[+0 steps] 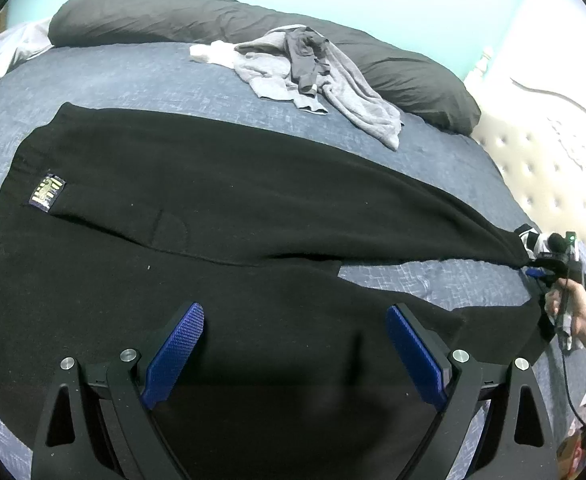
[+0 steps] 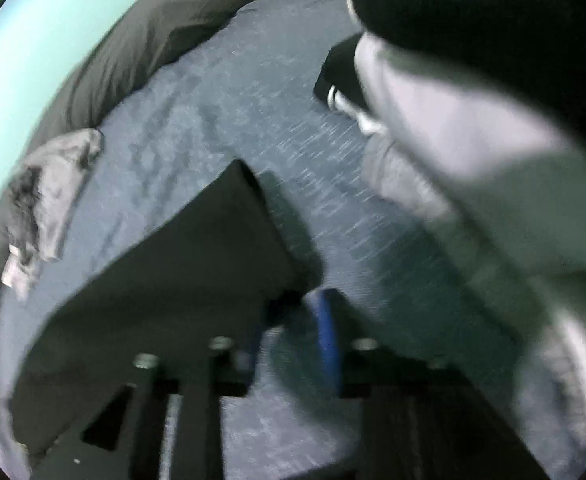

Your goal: Fold clothes

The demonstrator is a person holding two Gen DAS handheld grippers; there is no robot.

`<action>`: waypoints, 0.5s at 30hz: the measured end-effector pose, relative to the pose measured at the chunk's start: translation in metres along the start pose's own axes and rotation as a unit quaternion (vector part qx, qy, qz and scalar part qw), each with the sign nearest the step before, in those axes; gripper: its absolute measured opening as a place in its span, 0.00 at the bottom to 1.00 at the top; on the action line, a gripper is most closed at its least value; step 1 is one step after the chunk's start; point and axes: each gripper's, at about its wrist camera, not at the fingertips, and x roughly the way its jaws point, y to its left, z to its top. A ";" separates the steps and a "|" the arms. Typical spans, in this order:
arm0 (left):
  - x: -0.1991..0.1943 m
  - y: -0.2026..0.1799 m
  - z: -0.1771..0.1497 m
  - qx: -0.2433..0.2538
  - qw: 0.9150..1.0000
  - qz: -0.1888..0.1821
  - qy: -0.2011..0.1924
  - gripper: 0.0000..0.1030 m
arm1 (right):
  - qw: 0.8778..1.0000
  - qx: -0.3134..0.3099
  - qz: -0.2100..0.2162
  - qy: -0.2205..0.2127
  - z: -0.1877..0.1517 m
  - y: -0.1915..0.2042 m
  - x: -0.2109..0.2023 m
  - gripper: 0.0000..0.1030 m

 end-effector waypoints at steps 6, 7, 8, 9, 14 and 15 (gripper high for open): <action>0.000 -0.001 0.000 0.000 1.000 0.001 -0.002 0.92 | 0.997 -0.053 -0.017 -0.047 0.016 0.019 -0.034 0.32; 0.000 -0.002 0.000 0.001 1.000 0.001 -0.002 0.92 | 0.997 -0.059 -0.012 -0.051 0.021 0.023 -0.038 0.34; 0.000 -0.002 0.000 0.001 1.000 0.002 -0.002 0.92 | 0.997 -0.058 -0.008 -0.051 0.027 0.026 -0.037 0.38; 0.001 -0.002 0.000 0.002 1.000 0.002 -0.002 0.92 | 0.997 -0.057 -0.003 -0.051 0.033 0.029 -0.035 0.41; 0.004 -0.001 0.000 0.005 1.000 0.006 0.003 0.92 | 0.999 -0.047 0.017 -0.016 0.058 0.042 -0.006 0.50; 0.004 0.000 0.000 0.004 1.000 0.008 0.002 0.92 | 0.999 -0.049 0.014 -0.008 0.061 0.043 0.001 0.50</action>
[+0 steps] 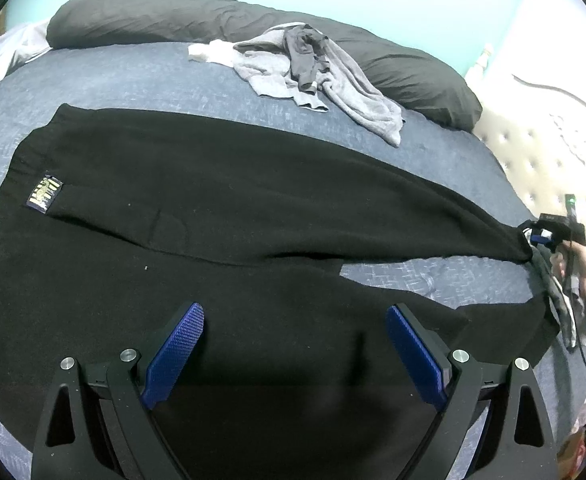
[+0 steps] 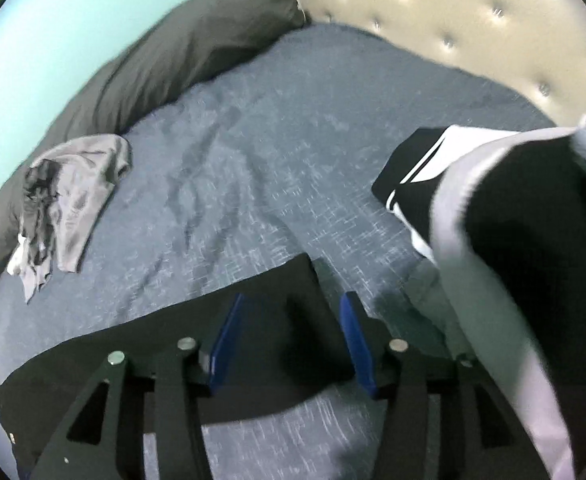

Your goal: Fold clothes

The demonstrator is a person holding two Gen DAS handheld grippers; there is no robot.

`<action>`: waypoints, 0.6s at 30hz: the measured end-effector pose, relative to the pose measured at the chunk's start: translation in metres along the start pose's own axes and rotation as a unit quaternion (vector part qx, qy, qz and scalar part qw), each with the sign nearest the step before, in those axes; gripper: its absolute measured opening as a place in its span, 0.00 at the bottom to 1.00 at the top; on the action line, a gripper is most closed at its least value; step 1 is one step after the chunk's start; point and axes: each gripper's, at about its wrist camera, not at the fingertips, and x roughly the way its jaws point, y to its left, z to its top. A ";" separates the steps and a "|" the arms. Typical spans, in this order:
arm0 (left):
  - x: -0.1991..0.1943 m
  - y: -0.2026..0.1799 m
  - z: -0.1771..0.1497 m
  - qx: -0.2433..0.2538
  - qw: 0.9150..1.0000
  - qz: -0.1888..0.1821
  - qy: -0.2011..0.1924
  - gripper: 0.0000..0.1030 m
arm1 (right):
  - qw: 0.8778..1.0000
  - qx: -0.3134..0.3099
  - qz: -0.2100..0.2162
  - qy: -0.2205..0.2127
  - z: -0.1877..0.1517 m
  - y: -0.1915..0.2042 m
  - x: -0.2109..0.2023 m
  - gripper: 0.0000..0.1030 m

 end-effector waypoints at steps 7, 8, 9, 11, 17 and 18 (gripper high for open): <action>0.003 0.005 0.000 -0.006 1.000 0.004 0.002 0.92 | 1.000 -0.005 0.005 0.018 0.009 -0.005 0.029 0.48; 0.003 0.004 -0.001 -0.005 1.000 0.004 0.003 0.92 | 1.000 -0.007 0.007 0.019 0.009 -0.005 0.032 0.41; 0.003 0.003 -0.002 -0.002 1.000 0.004 0.004 0.92 | 1.000 -0.008 0.009 0.017 0.010 -0.004 0.034 0.36; 0.004 0.001 -0.003 0.000 1.000 0.005 0.006 0.92 | 1.000 -0.011 0.013 0.013 0.010 -0.004 0.037 0.13; 0.006 -0.001 -0.005 0.005 1.000 0.007 0.008 0.92 | 0.998 0.003 0.038 -0.052 0.015 -0.008 0.024 0.05; 0.006 -0.002 -0.005 0.005 1.000 0.008 0.008 0.92 | 0.997 0.007 0.038 -0.067 0.017 -0.009 0.020 0.05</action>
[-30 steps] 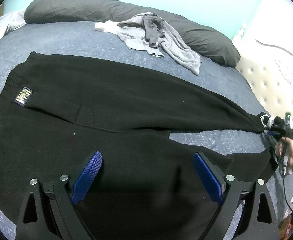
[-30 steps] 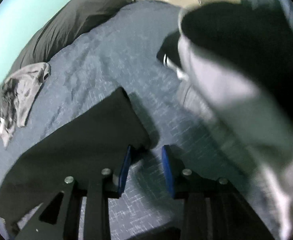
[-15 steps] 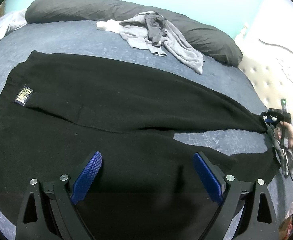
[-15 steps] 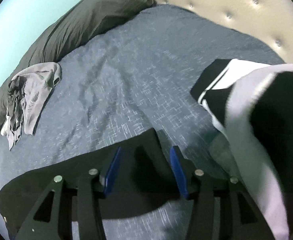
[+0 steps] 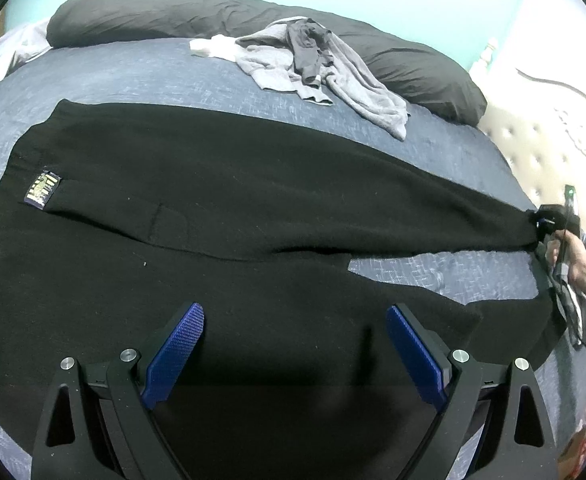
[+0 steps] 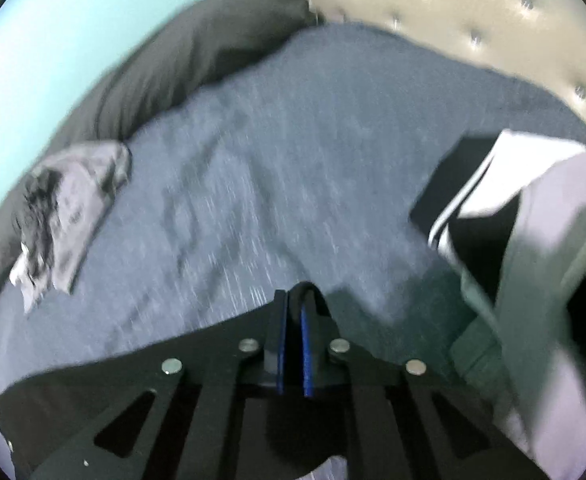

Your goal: Fold clothes

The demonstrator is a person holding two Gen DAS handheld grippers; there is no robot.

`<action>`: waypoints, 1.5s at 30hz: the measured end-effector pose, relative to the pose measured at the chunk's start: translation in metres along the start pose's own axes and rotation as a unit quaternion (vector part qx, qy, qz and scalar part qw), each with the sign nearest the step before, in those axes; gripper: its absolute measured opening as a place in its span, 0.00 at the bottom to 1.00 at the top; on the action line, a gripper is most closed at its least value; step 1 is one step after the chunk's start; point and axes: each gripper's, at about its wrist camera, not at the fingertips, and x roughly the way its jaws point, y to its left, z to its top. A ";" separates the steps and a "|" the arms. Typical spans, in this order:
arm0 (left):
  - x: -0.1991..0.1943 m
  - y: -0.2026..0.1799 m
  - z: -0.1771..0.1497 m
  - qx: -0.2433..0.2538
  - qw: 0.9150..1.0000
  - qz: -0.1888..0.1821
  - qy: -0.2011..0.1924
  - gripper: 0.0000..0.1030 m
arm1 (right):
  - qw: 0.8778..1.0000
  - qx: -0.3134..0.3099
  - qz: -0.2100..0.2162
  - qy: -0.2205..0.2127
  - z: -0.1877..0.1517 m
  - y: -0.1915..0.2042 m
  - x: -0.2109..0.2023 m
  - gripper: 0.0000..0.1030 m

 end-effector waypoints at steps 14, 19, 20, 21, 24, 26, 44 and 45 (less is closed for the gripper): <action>0.005 0.001 0.000 -0.001 1.000 0.003 0.005 0.92 | 0.999 0.018 -0.027 0.025 -0.001 -0.009 0.029 0.08; 0.002 -0.003 0.000 0.001 1.000 -0.003 0.004 0.92 | 0.998 0.037 -0.059 0.003 0.000 -0.026 0.008 0.12; 0.002 -0.005 0.000 0.002 1.000 -0.005 0.003 0.92 | 0.997 0.044 -0.056 -0.001 -0.001 -0.029 0.002 0.13; 0.001 -0.005 0.000 0.003 1.000 -0.006 0.003 0.92 | 0.997 0.052 -0.052 -0.005 -0.003 -0.031 -0.003 0.14; 0.000 -0.007 0.000 0.002 1.000 -0.010 0.003 0.92 | 0.998 0.051 -0.037 -0.004 -0.015 -0.028 -0.021 0.23; -0.001 -0.008 0.001 0.002 1.000 -0.012 0.002 0.92 | 0.998 0.053 -0.021 -0.003 -0.026 -0.026 -0.030 0.28; -0.006 -0.009 0.003 -0.001 1.000 -0.016 -0.004 0.92 | 0.956 0.279 0.026 0.081 -0.064 -0.037 -0.029 0.45; -0.005 -0.010 0.003 0.000 1.000 -0.016 -0.002 0.92 | 0.954 0.286 0.029 0.088 -0.067 -0.037 -0.029 0.48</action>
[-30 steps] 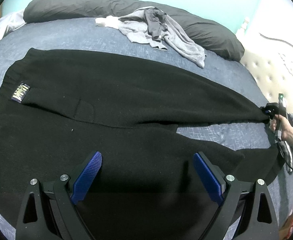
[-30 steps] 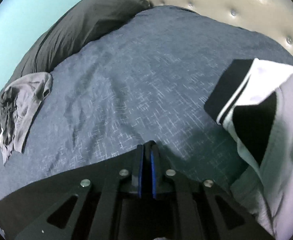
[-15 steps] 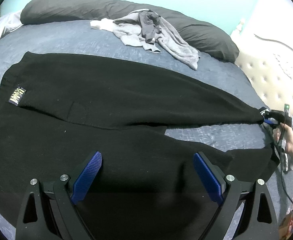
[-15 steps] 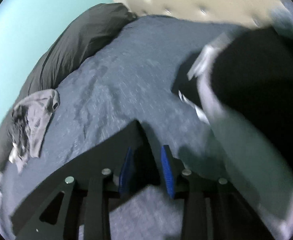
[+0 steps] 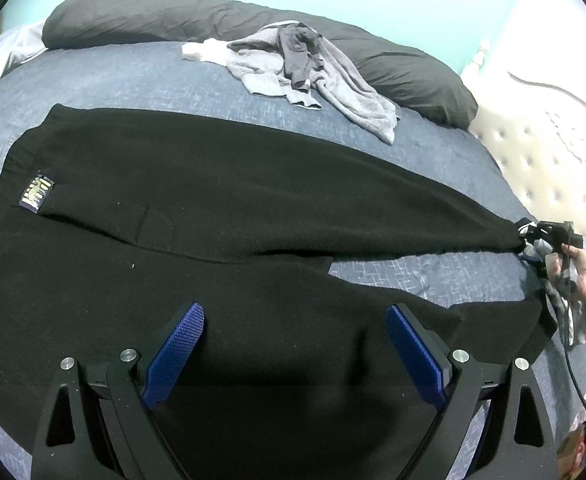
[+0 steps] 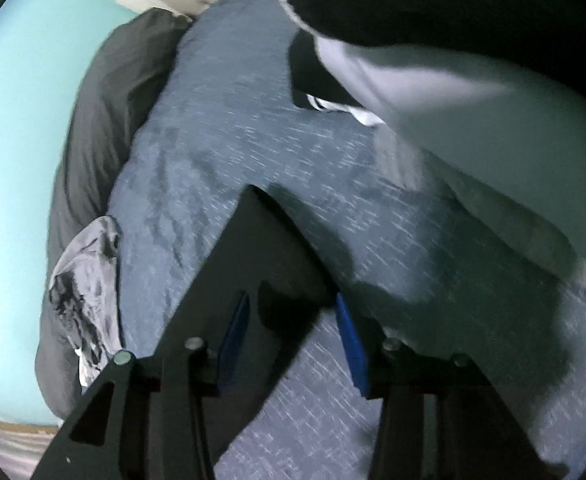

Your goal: Fold clothes

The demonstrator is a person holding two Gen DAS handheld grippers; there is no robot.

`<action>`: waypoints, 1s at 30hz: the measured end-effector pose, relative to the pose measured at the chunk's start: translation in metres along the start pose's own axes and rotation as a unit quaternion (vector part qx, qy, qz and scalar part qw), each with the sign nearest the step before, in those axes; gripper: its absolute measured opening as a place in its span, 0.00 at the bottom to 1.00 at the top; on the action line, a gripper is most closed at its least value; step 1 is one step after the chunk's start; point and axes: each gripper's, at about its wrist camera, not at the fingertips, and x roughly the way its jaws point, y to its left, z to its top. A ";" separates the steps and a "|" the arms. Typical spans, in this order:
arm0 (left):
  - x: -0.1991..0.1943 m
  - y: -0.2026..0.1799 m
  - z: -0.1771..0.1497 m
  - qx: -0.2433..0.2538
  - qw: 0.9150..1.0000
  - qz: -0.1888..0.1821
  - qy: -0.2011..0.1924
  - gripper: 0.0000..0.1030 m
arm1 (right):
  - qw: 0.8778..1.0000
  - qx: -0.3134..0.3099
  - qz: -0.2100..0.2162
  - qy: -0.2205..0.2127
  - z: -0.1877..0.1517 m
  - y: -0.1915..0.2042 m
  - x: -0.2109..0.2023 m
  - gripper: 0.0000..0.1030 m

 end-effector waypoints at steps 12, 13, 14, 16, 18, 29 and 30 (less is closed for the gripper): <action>0.003 -0.001 -0.001 0.001 1.000 0.001 0.003 0.92 | 0.997 0.033 0.065 -0.002 0.002 -0.009 0.032 0.54; 0.003 -0.001 -0.001 0.003 1.000 0.000 0.002 0.92 | 0.997 0.032 0.067 -0.007 0.001 -0.009 0.031 0.54; 0.002 -0.002 -0.001 0.004 1.000 0.000 0.002 0.92 | 0.997 0.030 0.069 -0.013 0.001 -0.008 0.030 0.54; 0.002 -0.003 -0.001 0.006 1.000 0.000 0.001 0.92 | 0.997 0.022 0.069 -0.023 0.000 -0.007 0.028 0.34; 0.002 -0.002 -0.002 0.005 1.000 0.000 0.002 0.92 | 0.997 0.004 0.068 -0.027 -0.002 -0.004 0.026 0.16; 0.001 -0.005 -0.003 0.006 1.000 -0.002 0.004 0.92 | 0.990 -0.090 0.040 -0.098 0.007 0.009 0.008 0.06; 0.001 -0.005 -0.002 0.006 1.000 -0.003 0.004 0.92 | 0.991 -0.089 0.034 -0.095 0.007 0.007 0.011 0.06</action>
